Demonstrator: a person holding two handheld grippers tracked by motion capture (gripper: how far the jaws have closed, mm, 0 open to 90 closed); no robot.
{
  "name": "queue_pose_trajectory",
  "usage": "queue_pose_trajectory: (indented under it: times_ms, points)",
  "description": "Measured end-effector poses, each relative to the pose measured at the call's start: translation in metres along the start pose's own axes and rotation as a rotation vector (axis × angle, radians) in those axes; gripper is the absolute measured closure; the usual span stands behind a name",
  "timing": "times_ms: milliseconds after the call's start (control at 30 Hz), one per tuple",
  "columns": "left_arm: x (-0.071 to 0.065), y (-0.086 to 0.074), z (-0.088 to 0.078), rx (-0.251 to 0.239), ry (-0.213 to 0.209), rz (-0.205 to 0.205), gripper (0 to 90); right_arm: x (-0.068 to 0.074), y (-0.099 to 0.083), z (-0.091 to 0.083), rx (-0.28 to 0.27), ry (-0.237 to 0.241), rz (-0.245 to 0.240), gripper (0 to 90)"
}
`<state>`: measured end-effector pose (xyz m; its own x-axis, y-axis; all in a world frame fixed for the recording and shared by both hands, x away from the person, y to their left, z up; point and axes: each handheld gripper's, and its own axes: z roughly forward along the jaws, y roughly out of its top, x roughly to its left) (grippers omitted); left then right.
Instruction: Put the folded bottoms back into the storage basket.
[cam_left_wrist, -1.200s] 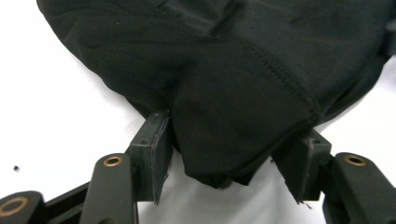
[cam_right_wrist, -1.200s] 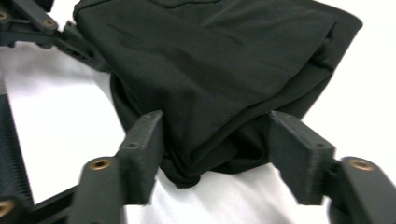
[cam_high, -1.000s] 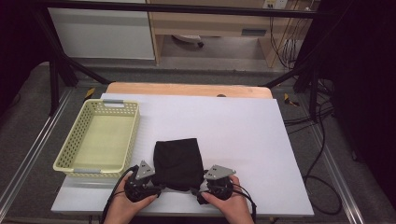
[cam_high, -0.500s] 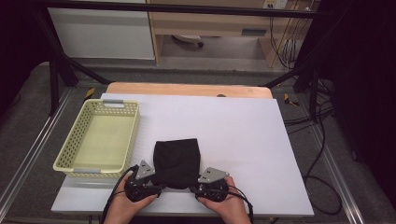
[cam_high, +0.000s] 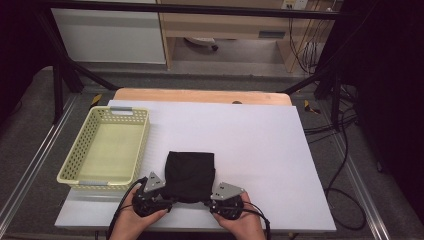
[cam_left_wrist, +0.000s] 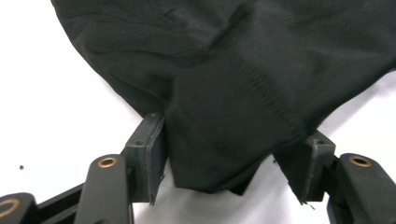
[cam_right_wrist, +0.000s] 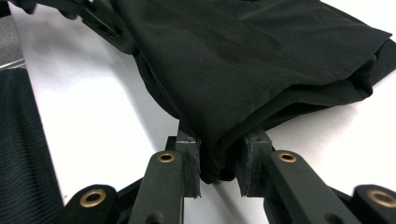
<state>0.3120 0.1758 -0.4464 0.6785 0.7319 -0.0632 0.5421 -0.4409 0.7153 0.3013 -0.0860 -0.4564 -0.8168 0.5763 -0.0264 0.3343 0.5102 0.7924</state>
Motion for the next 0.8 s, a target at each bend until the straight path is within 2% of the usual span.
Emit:
queue_pose_trajectory:
  times_ms: [100,267,400,500,567,633,733,800]
  points:
    - [-0.004,-0.001,-0.006,-0.009,0.001,-0.007,33.1,0.002,0.000,-0.001,0.004,-0.001,-0.003,74.0]
    - [-0.012,-0.001,-0.020,-0.038,0.006,-0.037,17.0,0.003,-0.002,-0.003,0.003,0.007,0.003,74.1]
    - [-0.018,0.003,-0.036,-0.075,0.003,-0.058,15.3,0.003,-0.002,-0.004,0.005,0.007,0.006,74.3]
    - [-0.021,0.018,-0.042,-0.113,0.013,-0.055,14.1,0.004,-0.003,-0.005,0.010,0.009,0.006,74.3]
    - [-0.019,0.032,-0.039,-0.129,0.030,-0.051,14.5,0.005,-0.004,-0.006,0.011,0.010,0.008,74.3]
    - [-0.015,0.047,-0.029,-0.149,0.049,-0.053,14.7,0.006,-0.005,-0.007,0.013,0.011,0.008,74.3]
    - [-0.003,0.067,-0.004,-0.158,0.098,-0.060,16.2,0.006,-0.006,-0.008,0.015,0.009,0.009,74.2]
    - [0.006,0.076,0.013,-0.139,0.130,-0.064,17.8,0.006,-0.007,-0.009,0.016,0.010,0.008,74.2]
